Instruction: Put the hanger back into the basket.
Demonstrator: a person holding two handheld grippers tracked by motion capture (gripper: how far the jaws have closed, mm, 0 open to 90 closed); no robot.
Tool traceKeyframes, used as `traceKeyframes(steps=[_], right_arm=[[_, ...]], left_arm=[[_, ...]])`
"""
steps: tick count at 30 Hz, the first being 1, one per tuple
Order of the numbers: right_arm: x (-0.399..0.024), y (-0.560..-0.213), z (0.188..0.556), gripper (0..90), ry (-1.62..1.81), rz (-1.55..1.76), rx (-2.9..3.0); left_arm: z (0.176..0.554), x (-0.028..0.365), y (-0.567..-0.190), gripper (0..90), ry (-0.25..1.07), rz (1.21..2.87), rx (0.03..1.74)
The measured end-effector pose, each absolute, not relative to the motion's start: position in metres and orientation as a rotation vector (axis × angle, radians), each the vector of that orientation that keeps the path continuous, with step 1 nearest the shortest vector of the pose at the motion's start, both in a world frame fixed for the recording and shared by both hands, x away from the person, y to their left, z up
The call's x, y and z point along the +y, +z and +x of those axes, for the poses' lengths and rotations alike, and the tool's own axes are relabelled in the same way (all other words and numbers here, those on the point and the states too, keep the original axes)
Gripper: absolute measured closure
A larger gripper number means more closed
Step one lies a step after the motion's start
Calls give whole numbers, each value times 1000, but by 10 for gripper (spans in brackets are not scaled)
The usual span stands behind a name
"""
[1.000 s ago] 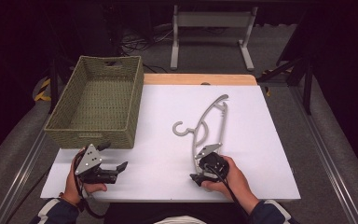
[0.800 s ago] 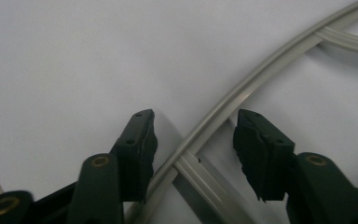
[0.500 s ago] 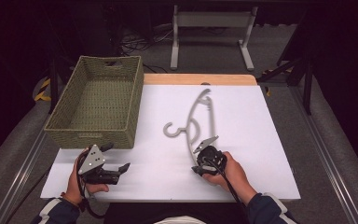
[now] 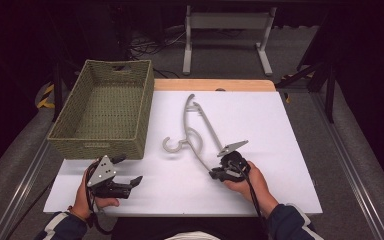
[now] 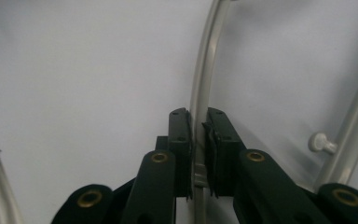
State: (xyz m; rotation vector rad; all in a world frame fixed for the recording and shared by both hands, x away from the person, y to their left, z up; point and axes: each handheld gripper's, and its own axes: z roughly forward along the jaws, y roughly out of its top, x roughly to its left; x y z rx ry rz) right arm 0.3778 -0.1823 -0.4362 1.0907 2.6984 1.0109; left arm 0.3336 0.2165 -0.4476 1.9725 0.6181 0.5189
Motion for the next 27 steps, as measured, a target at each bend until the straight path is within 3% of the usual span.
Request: traceKeyframes(steps=[14,27], right_arm=[[-207,-434,383,838,1319,1221,2600],[-220,-425,375,837,1621,1205,2431]], left_arm=[[343,158,-443,217,357,1971,490],[392,73,-427,305,141,1810,507]])
